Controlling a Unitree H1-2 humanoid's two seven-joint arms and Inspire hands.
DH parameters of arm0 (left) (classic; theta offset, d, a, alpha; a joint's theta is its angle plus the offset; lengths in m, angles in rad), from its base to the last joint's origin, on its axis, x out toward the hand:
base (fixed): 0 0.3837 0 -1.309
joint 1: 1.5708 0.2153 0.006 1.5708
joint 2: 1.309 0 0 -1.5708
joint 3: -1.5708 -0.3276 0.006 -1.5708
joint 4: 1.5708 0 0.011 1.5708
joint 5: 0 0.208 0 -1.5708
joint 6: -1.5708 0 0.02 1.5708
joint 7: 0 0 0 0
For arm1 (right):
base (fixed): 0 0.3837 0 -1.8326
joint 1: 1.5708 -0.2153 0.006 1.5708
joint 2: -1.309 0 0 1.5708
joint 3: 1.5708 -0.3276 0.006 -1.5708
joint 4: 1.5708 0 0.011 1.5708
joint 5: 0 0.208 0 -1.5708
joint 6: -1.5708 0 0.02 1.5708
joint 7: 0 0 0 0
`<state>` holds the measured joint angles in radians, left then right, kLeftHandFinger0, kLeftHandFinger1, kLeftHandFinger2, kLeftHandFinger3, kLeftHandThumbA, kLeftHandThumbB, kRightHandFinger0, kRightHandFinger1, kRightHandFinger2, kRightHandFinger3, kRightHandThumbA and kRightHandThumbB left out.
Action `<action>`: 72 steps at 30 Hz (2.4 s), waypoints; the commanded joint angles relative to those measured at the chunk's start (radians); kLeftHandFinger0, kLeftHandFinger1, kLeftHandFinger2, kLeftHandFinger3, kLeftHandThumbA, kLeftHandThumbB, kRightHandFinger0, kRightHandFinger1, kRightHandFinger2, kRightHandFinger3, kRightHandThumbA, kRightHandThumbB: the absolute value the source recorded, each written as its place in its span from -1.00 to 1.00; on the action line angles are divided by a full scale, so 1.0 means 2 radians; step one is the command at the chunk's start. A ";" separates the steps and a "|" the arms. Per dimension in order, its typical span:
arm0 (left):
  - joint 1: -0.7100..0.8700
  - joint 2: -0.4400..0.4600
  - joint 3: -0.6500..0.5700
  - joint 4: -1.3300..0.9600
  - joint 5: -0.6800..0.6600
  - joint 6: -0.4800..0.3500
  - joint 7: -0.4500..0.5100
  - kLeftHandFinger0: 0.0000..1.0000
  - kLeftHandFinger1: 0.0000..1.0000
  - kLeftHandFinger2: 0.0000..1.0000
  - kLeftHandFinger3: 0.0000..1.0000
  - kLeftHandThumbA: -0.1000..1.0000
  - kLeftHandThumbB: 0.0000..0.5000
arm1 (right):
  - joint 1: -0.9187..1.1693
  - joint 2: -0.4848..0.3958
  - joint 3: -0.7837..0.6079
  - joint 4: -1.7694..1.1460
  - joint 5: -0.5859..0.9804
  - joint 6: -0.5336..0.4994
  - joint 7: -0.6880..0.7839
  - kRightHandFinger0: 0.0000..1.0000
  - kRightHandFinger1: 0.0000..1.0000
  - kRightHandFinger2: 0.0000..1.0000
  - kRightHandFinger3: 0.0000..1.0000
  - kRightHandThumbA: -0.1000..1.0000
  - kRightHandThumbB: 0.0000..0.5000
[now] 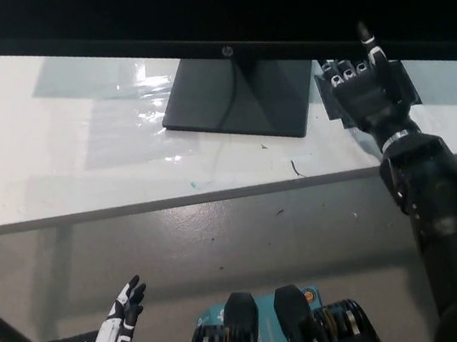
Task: The monitor is being placed at the center of the desk and the robot uses its right hand to grab on the right side of the monitor and tilt the angle of the montior sideways.
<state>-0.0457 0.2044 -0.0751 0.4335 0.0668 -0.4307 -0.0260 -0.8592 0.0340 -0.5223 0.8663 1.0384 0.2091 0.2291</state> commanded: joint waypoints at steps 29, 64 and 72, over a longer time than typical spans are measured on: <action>-0.009 0.008 -0.001 -0.018 0.006 -0.020 0.010 1.00 1.00 1.00 1.00 1.00 0.02 | -0.122 -0.046 -0.030 0.247 -0.074 -0.106 0.034 1.00 1.00 1.00 1.00 1.00 0.32; -0.017 0.007 -0.002 -0.012 0.004 -0.020 0.004 1.00 1.00 1.00 1.00 1.00 0.03 | -0.170 -0.064 -0.038 0.288 -0.125 -0.128 -0.052 1.00 1.00 1.00 1.00 1.00 0.29; -0.017 0.010 -0.001 -0.015 0.002 -0.020 0.002 1.00 1.00 1.00 1.00 1.00 0.01 | -0.183 -0.051 -0.042 0.290 -0.129 -0.130 -0.072 1.00 1.00 1.00 1.00 1.00 0.29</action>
<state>-0.0628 0.2069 -0.0783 0.4226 0.0715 -0.4307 -0.0256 -1.1426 -0.0757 -0.5969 1.4314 0.8061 -0.0367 0.2032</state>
